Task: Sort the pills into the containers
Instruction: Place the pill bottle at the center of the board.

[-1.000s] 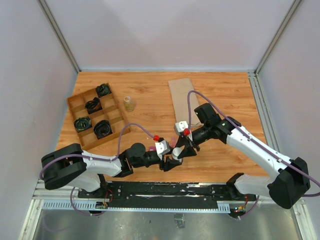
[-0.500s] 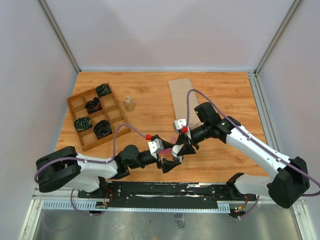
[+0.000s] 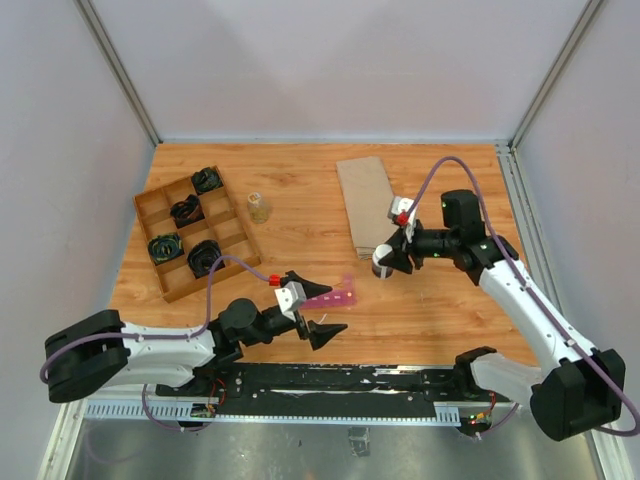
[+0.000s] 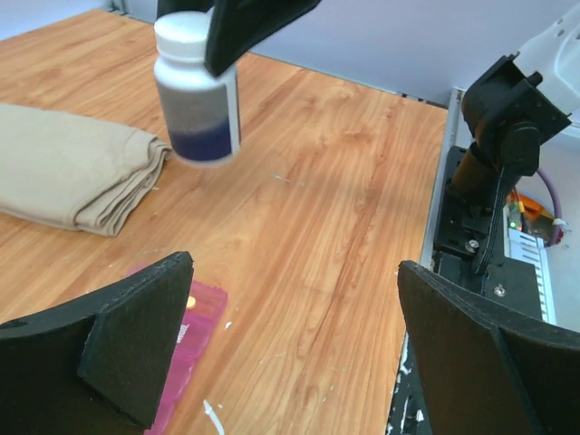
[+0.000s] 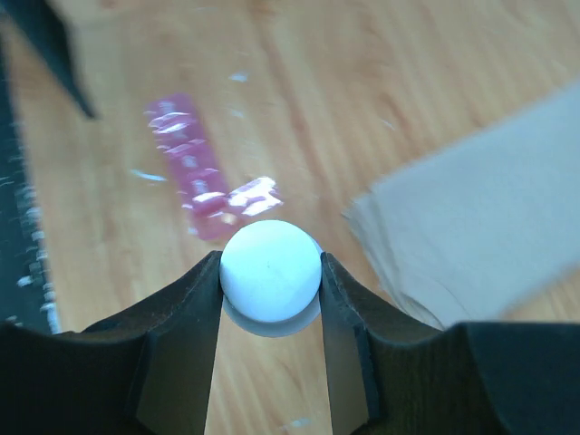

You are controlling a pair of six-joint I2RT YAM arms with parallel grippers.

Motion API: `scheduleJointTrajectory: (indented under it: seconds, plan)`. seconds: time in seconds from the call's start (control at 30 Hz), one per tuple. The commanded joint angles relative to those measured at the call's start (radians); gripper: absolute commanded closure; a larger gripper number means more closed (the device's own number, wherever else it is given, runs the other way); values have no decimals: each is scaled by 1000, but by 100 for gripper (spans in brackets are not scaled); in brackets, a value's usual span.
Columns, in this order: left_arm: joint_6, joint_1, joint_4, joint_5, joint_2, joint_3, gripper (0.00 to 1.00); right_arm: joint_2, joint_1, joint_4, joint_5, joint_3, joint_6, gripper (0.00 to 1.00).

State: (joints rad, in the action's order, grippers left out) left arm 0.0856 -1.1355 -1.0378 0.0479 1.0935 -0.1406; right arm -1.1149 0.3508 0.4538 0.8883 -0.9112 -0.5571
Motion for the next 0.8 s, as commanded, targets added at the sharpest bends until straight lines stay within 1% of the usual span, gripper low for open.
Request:
scheduleJointTrajectory:
  seconds: [0.0,0.03,0.1,0.2,0.3,0.43,0.53,0.67,0.77]
  plan:
    - [-58,1,114,-58,-71,15,1,53,-105,-254,-313,77,247,64]
    - [-80,2,136,-55,-82,21,1,61,-133,-308,-397,97,289,62]
    - [-135,2,151,-46,-96,40,1,58,-182,-401,-507,127,371,62]
    - [-214,12,142,-26,-100,64,1,-3,-252,-477,-581,118,414,63]
    - [-247,32,129,-10,-88,69,1,-122,-343,-550,-589,53,452,63]
    - [-251,53,47,-26,-67,100,1,-333,-429,-620,-589,-83,463,64]
    - [-251,59,-5,-49,-58,123,1,-516,-451,-618,-585,-215,452,63]
    - [-273,65,2,-49,-70,132,1,-671,-452,-616,-595,-357,437,60]
    - [-294,71,3,-37,-78,140,1,-758,-454,-584,-598,-460,438,56]
